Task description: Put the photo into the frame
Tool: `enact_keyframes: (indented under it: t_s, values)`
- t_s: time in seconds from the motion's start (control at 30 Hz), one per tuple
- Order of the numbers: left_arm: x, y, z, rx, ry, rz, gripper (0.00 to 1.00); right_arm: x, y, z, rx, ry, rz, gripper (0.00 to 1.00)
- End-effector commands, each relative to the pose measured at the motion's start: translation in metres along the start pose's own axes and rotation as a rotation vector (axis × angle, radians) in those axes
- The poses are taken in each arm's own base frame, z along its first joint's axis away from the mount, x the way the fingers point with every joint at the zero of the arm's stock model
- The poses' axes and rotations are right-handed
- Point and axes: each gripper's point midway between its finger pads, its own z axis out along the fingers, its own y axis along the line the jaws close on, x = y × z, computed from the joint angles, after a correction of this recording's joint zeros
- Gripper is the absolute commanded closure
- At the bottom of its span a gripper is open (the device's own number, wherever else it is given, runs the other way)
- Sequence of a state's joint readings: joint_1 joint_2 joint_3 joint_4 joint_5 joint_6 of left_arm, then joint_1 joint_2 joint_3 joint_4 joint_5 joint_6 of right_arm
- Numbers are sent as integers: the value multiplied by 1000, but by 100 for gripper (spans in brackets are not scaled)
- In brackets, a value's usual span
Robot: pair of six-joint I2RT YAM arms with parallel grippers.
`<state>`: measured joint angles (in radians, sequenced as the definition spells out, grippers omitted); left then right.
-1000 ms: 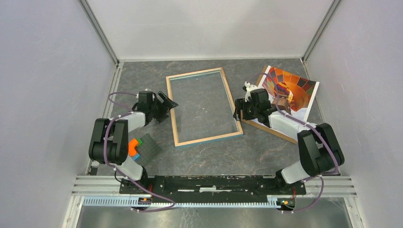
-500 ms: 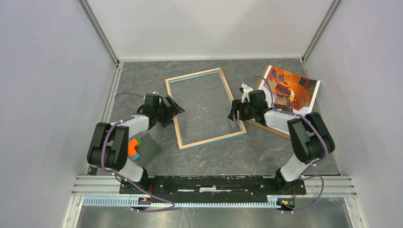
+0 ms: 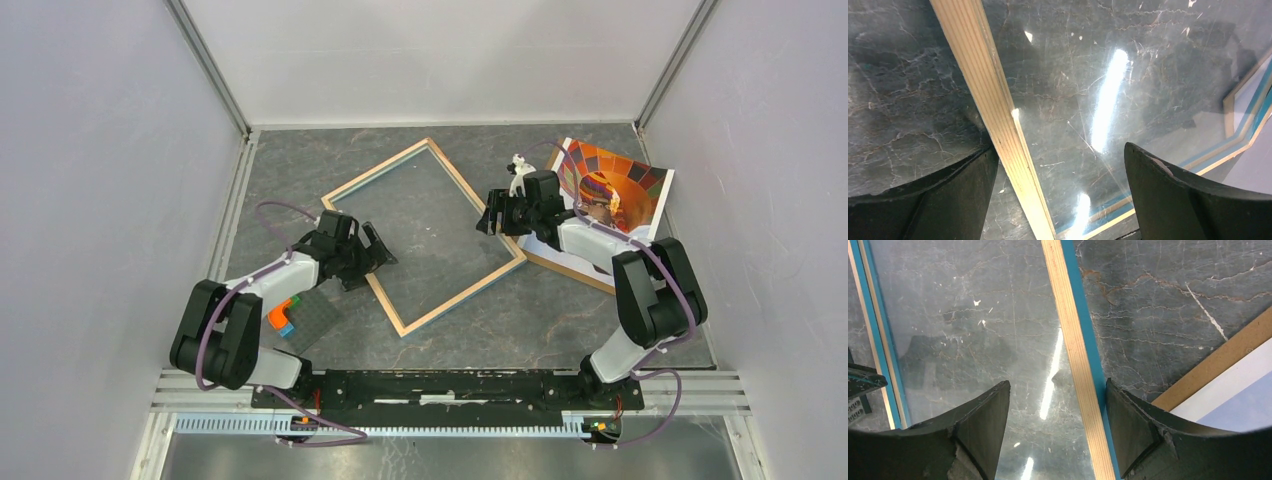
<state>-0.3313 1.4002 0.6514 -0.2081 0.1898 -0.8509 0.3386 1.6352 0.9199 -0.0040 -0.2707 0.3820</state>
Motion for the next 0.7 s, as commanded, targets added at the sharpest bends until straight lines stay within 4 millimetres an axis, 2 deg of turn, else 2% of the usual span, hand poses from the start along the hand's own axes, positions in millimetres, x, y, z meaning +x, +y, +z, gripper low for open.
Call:
enact_keyframes:
  t_s: [0.0, 0.07, 0.23, 0.33, 0.67]
  values:
    - [28, -34, -4, 125, 123, 4, 0, -15, 46, -5, -168, -15, 15, 26]
    - [37, -45, -3, 137, 134, 29, 0, -23, 46, -6, -161, -31, 7, 26]
    - [53, -71, -1, 163, 155, 68, 0, -45, 31, -4, -134, -60, 11, 26]
    - [61, -84, 2, 171, 165, 91, 0, -49, 17, 0, -107, -39, 4, 26]
    - [89, -104, 12, 194, 226, 162, 0, -54, -40, 30, -68, 36, 68, 24]
